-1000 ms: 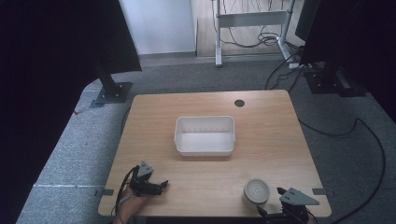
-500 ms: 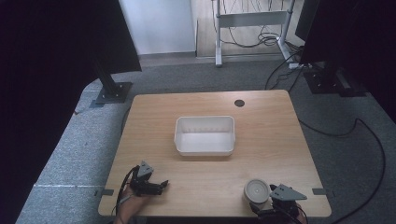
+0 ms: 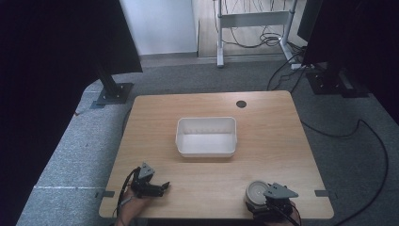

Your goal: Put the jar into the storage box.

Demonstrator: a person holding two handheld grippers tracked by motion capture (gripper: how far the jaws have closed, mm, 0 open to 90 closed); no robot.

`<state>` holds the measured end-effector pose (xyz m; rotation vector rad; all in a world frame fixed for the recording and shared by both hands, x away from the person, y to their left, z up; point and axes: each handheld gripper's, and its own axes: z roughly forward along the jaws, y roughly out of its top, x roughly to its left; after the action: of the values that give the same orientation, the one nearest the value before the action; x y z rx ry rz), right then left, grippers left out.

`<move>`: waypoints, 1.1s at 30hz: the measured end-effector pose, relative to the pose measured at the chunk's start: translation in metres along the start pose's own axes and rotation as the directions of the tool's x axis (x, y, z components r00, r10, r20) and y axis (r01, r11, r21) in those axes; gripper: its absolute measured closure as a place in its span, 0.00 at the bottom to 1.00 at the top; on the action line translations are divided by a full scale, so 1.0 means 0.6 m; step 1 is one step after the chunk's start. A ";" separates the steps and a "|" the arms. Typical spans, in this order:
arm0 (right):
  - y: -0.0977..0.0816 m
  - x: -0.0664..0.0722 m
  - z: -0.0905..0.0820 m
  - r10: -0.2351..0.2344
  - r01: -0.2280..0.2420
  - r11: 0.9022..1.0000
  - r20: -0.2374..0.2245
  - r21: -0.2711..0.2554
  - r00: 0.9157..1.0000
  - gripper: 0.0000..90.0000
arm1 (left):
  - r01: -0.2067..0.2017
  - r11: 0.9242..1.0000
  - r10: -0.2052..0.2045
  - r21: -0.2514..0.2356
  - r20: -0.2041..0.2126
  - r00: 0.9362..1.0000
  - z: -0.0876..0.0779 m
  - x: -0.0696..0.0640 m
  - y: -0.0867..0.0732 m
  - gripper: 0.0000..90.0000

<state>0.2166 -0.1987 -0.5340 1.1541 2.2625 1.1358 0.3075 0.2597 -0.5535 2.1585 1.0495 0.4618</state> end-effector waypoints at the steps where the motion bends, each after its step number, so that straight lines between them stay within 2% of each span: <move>1: 0.000 0.000 0.002 -0.003 0.003 1.000 0.002 0.002 1.000 0.01 | 0.000 1.000 0.000 0.000 0.000 1.000 0.000 0.000 0.000 0.05; 8: -0.003 0.001 0.013 -0.020 0.020 1.000 0.010 0.020 1.000 0.10 | 0.000 1.000 0.000 -0.001 0.001 1.000 0.000 0.000 0.000 0.05; 13: -0.003 0.002 0.013 -0.017 0.016 1.000 0.014 0.018 1.000 0.11 | 0.000 1.000 0.000 0.000 0.000 1.000 0.000 0.000 0.000 0.05; 17: -0.001 0.001 0.013 0.008 -0.008 1.000 0.022 0.020 1.000 0.11 | 0.000 1.000 0.000 0.000 0.000 1.000 0.000 0.000 0.000 0.05; 22: 0.003 0.001 0.015 -0.003 0.002 0.999 0.033 0.033 0.999 0.11 | 0.000 1.000 0.000 0.000 0.000 1.000 0.000 0.000 0.000 0.05; 33: 0.027 0.002 0.019 -0.024 0.023 1.000 0.038 0.018 0.999 0.11 | 0.000 1.000 0.000 0.000 0.000 1.000 0.000 0.000 0.000 0.05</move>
<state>0.2313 -0.1866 -0.5280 1.1429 2.2553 1.0780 0.3075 0.2597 -0.5535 2.1584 1.0496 0.4617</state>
